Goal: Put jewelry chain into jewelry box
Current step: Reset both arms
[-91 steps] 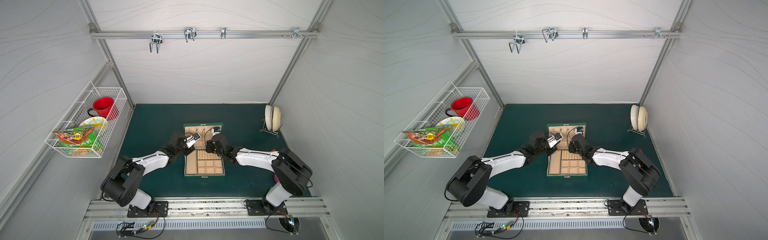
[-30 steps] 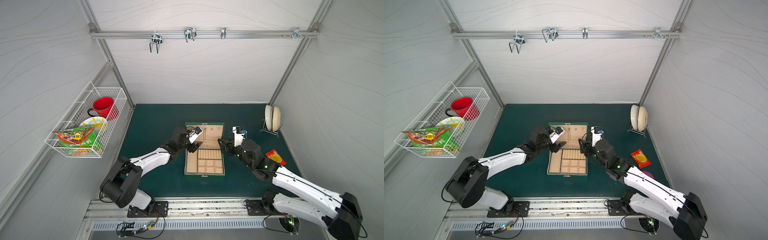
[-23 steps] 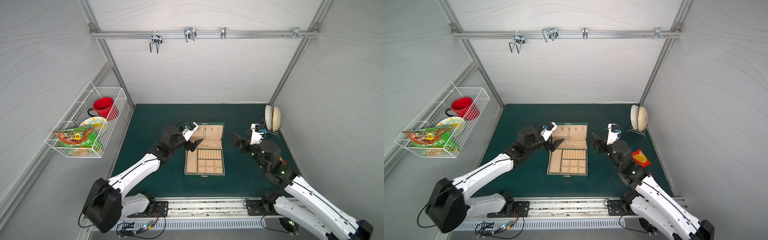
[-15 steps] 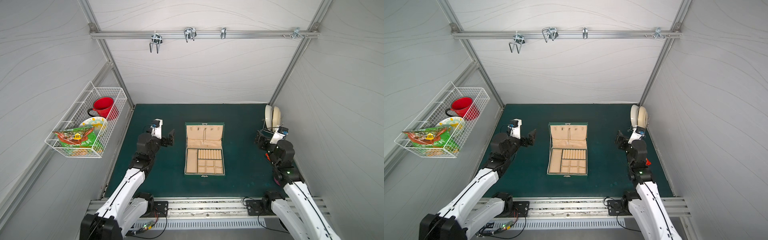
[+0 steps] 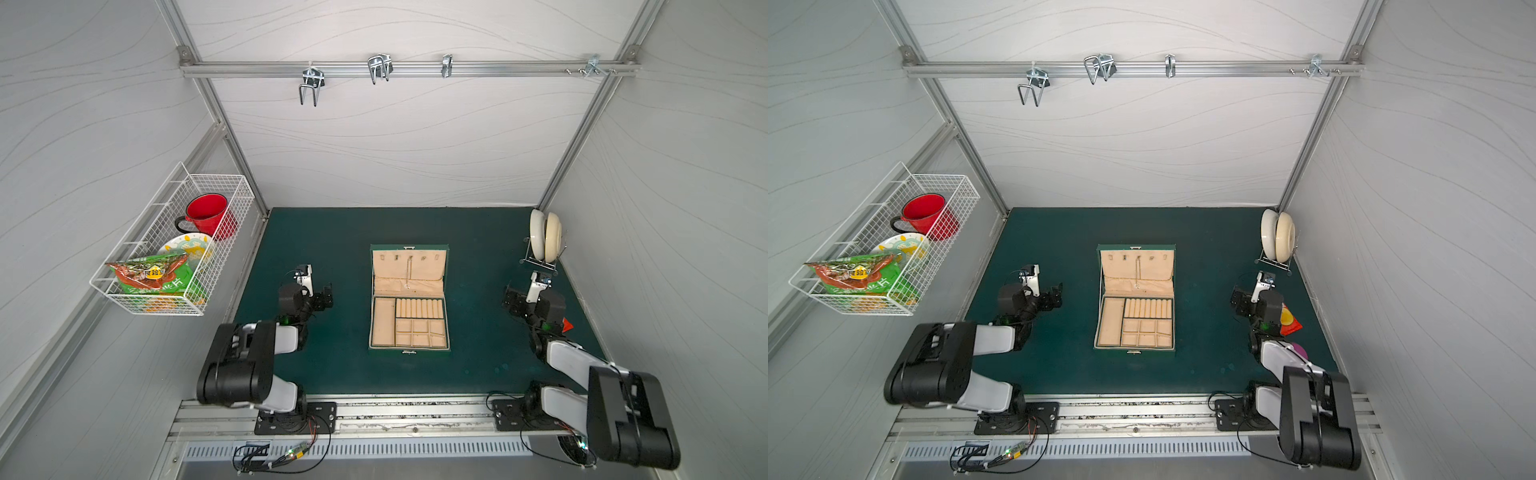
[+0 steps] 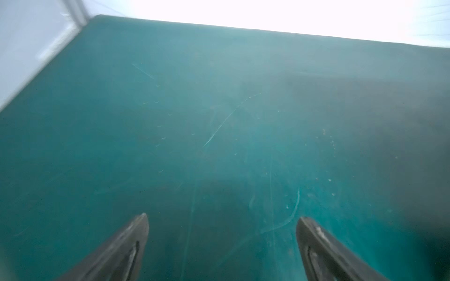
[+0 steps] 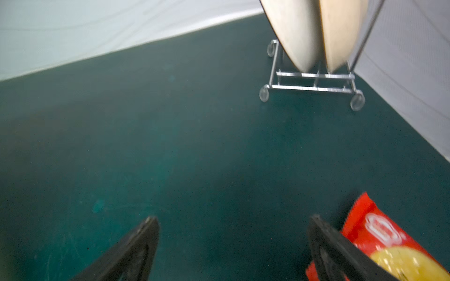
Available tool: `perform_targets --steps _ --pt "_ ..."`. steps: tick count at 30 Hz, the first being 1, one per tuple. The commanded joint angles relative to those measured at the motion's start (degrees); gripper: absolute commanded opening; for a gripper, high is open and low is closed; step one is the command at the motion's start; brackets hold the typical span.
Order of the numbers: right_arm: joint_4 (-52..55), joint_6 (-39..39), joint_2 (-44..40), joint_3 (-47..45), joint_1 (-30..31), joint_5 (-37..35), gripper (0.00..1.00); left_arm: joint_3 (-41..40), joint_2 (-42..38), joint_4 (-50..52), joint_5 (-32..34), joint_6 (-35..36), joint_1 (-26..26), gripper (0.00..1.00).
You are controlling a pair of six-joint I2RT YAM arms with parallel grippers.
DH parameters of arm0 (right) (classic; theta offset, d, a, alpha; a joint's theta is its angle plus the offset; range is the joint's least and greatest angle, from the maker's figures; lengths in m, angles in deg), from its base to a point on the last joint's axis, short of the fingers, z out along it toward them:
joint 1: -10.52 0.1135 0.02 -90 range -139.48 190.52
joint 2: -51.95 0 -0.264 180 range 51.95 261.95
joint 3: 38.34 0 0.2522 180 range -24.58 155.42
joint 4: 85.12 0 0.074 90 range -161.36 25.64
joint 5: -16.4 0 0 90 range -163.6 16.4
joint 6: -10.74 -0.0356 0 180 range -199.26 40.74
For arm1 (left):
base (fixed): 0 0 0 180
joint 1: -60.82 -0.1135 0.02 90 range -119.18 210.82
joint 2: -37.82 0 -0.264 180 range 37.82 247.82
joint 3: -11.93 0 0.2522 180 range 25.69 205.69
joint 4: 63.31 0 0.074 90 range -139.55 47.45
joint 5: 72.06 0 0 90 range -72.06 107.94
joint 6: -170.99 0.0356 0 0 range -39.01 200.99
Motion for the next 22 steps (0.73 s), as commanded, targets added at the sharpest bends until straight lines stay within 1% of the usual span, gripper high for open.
perform_targets --steps 1,2,3,4,5,6,7,8,9,10,12,18,22 --pt "-20.4 2.6 7.7 -0.4 -0.4 5.4 0.99 5.8 0.7 -2.8 -1.8 1.3 0.2 1.0" --pt "-22.3 2.6 11.7 0.8 -0.5 7.2 0.99 5.6 1.8 -4.6 -0.8 0.4 0.2 1.0" --pt "-24.1 3.4 15.6 2.2 -0.4 9.5 0.99 5.9 1.3 -3.3 1.8 -0.7 0.1 1.0" --pt "-23.8 4.0 18.9 4.1 -0.2 10.4 0.99 6.8 1.2 -0.7 3.0 -0.9 0.3 1.0" --pt "-22.7 3.9 21.2 6.4 0.1 11.0 0.99 6.3 1.5 -2.4 3.5 -0.9 0.3 1.0" --pt "-15.4 4.1 20.4 9.1 0.1 10.4 0.99 6.3 1.7 -2.8 3.6 -0.9 0.4 1.0" --pt "-7.4 3.8 19.5 12.6 0.3 8.1 0.99 6.4 1.4 -2.0 3.7 -0.9 0.4 1.0" --pt "-6.0 4.2 20.8 14.2 1.4 5.3 0.99 6.5 1.2 -1.4 3.7 -0.9 0.4 1.0" --pt "-5.5 5.5 20.8 14.2 3.2 2.2 0.99 6.3 1.4 -2.1 3.7 -0.9 0.4 1.0" --pt "-4.5 5.9 19.8 14.1 4.0 1.7 0.99 6.2 1.3 -2.2 3.8 -1.0 0.4 1.0" --pt "-4.5 5.7 20.1 14.3 3.4 3.5 0.99 6.2 1.2 -2.2 3.7 -1.0 0.4 1.0" --pt "-3.9 5.3 20.8 15.1 2.6 5.1 0.99 6.2 1.2 -2.2 3.7 -1.0 0.4 1.0" --pt "-4.0 5.6 20.3 14.7 2.9 4.4 0.99 6.2 1.2 -2.1 3.7 -1.0 0.4 1.0"
